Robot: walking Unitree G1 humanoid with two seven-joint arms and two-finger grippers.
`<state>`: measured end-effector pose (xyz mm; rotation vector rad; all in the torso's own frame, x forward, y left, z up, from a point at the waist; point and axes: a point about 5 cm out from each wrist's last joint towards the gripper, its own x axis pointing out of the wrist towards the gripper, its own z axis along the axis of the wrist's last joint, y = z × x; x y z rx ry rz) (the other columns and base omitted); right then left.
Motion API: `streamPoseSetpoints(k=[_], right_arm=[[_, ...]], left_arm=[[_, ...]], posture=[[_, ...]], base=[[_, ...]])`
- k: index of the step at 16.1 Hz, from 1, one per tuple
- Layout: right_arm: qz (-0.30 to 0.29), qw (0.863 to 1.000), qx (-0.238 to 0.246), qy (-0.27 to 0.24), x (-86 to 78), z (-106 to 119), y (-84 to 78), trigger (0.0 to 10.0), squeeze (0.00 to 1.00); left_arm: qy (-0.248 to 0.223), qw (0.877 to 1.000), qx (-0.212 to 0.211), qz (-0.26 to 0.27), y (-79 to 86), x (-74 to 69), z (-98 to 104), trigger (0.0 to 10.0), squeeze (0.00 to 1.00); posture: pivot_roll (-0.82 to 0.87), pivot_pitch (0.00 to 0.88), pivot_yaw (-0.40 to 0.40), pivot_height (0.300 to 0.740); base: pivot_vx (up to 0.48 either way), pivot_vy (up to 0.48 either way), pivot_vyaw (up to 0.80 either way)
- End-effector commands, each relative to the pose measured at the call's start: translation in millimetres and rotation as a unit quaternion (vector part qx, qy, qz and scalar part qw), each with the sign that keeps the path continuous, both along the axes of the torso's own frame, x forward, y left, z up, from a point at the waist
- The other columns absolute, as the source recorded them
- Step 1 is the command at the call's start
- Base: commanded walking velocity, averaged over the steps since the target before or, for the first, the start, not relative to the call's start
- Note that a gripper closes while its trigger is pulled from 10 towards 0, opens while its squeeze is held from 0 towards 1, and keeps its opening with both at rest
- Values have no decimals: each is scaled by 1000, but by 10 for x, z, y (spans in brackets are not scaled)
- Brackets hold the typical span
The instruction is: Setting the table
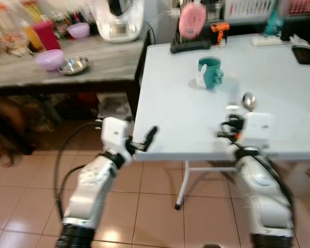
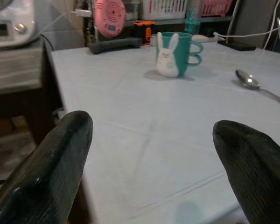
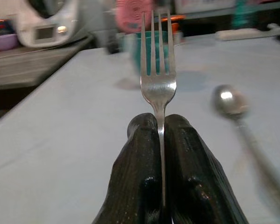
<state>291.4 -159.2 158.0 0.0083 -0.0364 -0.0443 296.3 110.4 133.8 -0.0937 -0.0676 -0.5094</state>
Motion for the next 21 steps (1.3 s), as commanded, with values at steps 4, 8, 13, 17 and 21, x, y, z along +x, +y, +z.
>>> streamPoseSetpoints(k=[4,8,13,17,21], right_arm=[[4,1000,2,-7,19,31,-1,10000,0],[6,1000,2,-8,13,22,14,10000,0],[4,1000,4,-8,10,18,6,10000,0],[5,1000,3,-8,4,12,7,10000,0],[6,1000,2,-7,2,4,4,10000,0]], left_arm=[[-9,1000,0,2,-9,1,42,10000,0],[-8,1000,-2,-3,-39,-33,37,10000,0],[-8,1000,0,-5,-59,-36,44,10000,0],[-9,1000,1,-3,-68,-42,45,10000,0],[-9,1000,-2,11,-60,-27,50,10000,0]], posture=[[-232,80,139,740],[-228,81,143,740],[-228,84,147,740],[-226,86,147,740],[-226,86,145,740]], base=[[0,474,0],[0,471,0],[0,469,0],[0,469,0],[0,330,0]])
